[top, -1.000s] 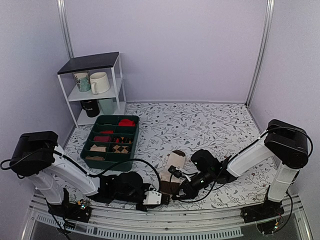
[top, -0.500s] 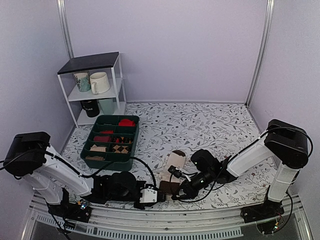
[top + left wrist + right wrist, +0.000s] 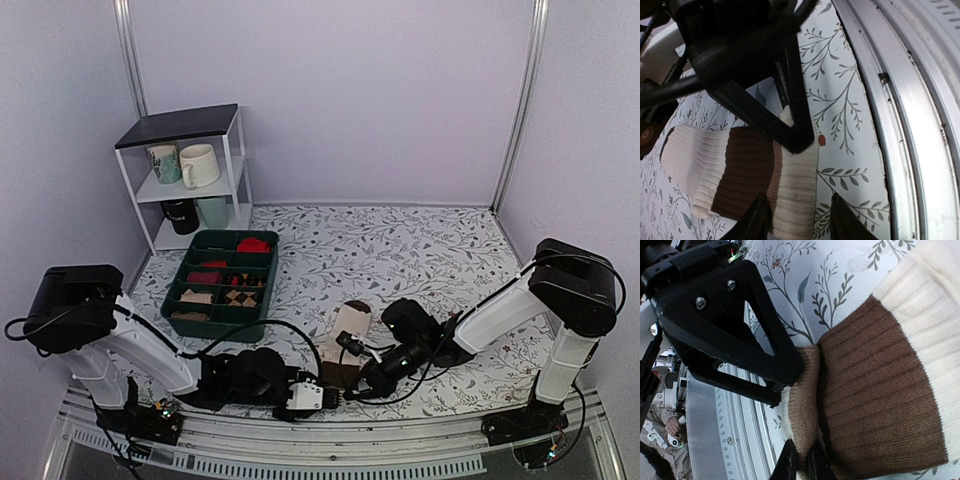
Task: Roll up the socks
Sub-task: Roll the sock at the center of the board.
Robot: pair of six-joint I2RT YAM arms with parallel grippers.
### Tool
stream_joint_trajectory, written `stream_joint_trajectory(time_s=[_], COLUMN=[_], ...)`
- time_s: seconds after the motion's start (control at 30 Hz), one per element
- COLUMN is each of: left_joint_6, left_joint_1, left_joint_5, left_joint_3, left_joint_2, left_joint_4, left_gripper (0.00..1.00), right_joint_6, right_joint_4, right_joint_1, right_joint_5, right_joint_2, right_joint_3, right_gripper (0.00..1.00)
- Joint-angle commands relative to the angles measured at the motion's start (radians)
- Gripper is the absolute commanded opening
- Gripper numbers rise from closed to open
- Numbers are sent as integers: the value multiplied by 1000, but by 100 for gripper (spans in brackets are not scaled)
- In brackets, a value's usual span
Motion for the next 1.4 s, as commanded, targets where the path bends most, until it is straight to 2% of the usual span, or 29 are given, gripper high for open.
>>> stream_joint_trajectory(time_s=[0.0, 0.13, 0.23, 0.4, 0.53, 0.57, 0.63, 0.7, 0.83, 0.93, 1.07, 1.2, 1.3, 1.37], left_joint_6=[8, 7, -3, -19, -58, -69, -90, -114, -170, -228, -312, -378, -411, -420], left_joint_1=[-12, -9, -9, -2, -1, -1, -1, 3, 20, 43, 66, 94, 117, 124], left_joint_5=[-17, -5, -1, 27, 50, 54, 60, 78, 142, 207, 279, 343, 376, 389], left_joint_3=[25, 39, 59, 75, 83, 82, 83, 82, 97, 109, 118, 125, 143, 159], left_joint_2=[32, 52, 72, 82, 89, 88, 83, 73, 56, 47, 52, 65, 82, 98], left_joint_4=[-6, -25, -60, -116, -167, -175, -194, -212, -263, -307, -349, -384, -425, -458], left_gripper=[42, 41, 37, 23, 16, 13, 0, 0, 0, 0, 0, 0, 0, 0], right_joint_6=[-8, -11, -11, -11, -12, -13, -13, -14, -18, -36, -58, -150, -265, -322], right_joint_4=[-149, -149, -150, -149, -148, -148, -148, -147, -135, -64, 116, 316, 456, 489], right_joint_1=[0, 1, 0, 0, 1, 0, 0, -1, -1, -2, -1, 55, 121, 153], right_joint_5=[40, 39, 35, 33, 32, 32, 35, 43, 98, 175, 304, 436, 510, 554], right_joint_2=[64, 62, 62, 61, 60, 60, 60, 54, 3, -109, -301, -423, -436, -413], right_joint_3=[-32, -32, -33, -35, -33, -34, -33, -32, -28, -71, -199, -351, -416, -417], right_gripper=[6, 6, 5, 5, 6, 6, 6, 10, 28, 37, 47, 49, 50, 50])
